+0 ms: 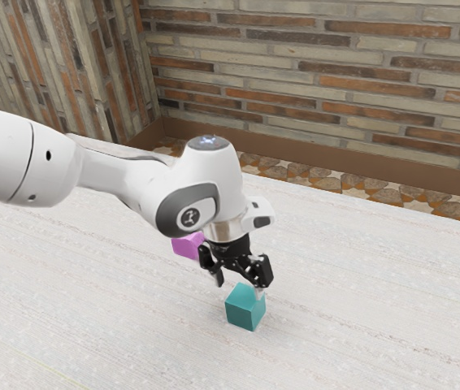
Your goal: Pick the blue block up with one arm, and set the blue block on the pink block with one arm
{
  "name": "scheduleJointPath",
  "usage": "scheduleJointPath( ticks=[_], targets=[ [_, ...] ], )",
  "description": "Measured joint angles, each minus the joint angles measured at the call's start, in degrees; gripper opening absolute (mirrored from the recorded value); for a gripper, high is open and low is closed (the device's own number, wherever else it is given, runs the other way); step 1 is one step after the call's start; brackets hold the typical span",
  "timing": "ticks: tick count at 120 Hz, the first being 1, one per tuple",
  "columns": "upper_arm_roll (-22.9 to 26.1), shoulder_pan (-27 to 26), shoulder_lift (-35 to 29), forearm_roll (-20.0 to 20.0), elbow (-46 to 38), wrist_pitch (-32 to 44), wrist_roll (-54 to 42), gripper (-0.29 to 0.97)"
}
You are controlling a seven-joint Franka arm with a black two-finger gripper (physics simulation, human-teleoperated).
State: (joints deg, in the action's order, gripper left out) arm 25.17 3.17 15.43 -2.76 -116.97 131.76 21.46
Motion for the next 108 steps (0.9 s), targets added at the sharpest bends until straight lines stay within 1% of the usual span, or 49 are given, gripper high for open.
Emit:
scheduleJointPath(
  ticks=[24, 45, 63, 81, 108],
  targets=[
    [1.5, -0.26, 1.16, -1.22, -1.5, 2.67, 2.31, 0.68],
    [1.01, -0.28, 2.11, -1.42, -1.75, 3.63, 3.77, 0.68],
    [-0.62, -0.16, 3.28, -3.35, -1.66, 4.67, 4.69, 0.67],
    [-0.24, -0.17, 4.83, -5.76, -1.56, 6.31, 5.41, 0.67],
    [-0.21, -0.25, 7.3, -7.73, -0.77, 7.79, 6.52, 0.5]
  ],
)
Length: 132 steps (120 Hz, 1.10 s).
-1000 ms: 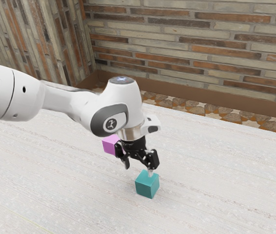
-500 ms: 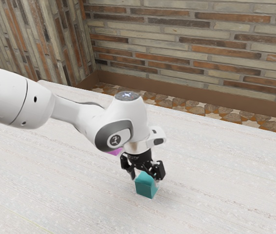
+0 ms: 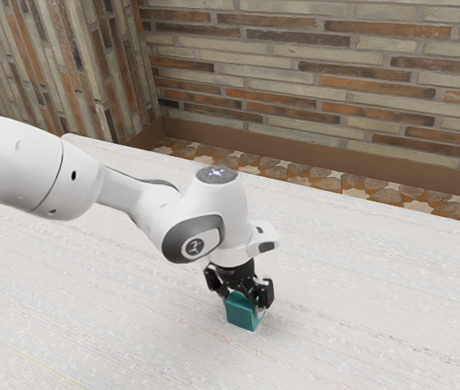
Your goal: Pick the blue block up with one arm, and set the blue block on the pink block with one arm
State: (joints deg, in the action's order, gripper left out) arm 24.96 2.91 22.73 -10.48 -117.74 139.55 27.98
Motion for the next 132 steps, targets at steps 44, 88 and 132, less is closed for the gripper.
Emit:
scheduleJointPath(
  ticks=[44, 88, 132],
  targets=[
    [-0.88, 0.06, -0.85, -2.5, 3.64, -2.75, 3.31, 0.35],
    [-8.34, 6.21, -6.53, -4.37, 8.62, -12.17, -0.29, 0.35],
    [-7.38, 10.78, -1.9, -3.3, 14.36, -9.64, -11.6, 0.35]
  ],
)
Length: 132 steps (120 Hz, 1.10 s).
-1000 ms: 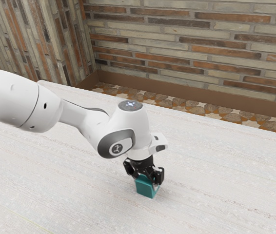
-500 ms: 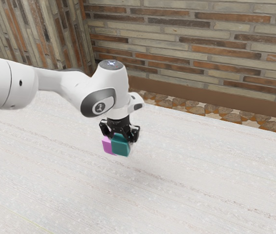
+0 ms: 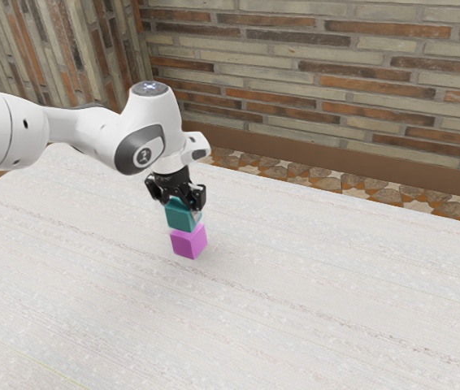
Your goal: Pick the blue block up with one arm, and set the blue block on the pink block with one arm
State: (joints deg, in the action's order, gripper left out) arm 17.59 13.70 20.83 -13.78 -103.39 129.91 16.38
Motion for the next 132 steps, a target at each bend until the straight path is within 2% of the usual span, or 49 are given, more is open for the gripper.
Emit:
scheduleJointPath(
  ticks=[67, 95, 107, 118, 132],
  targets=[
    [-0.6, 0.6, 1.06, 0.62, 1.07, 0.7, -10.05, 0.37],
    [-0.53, 0.73, 1.66, 2.43, 1.83, 0.71, -13.0, 0.57],
    [-0.56, 0.7, -3.21, 4.67, 3.7, -2.88, -13.63, 0.61],
    [-1.81, 0.73, -11.38, 10.26, 4.91, -10.28, -13.73, 0.64],
    [-3.59, 0.13, -19.15, 14.65, 6.18, -20.23, -13.86, 0.65]
  ],
)
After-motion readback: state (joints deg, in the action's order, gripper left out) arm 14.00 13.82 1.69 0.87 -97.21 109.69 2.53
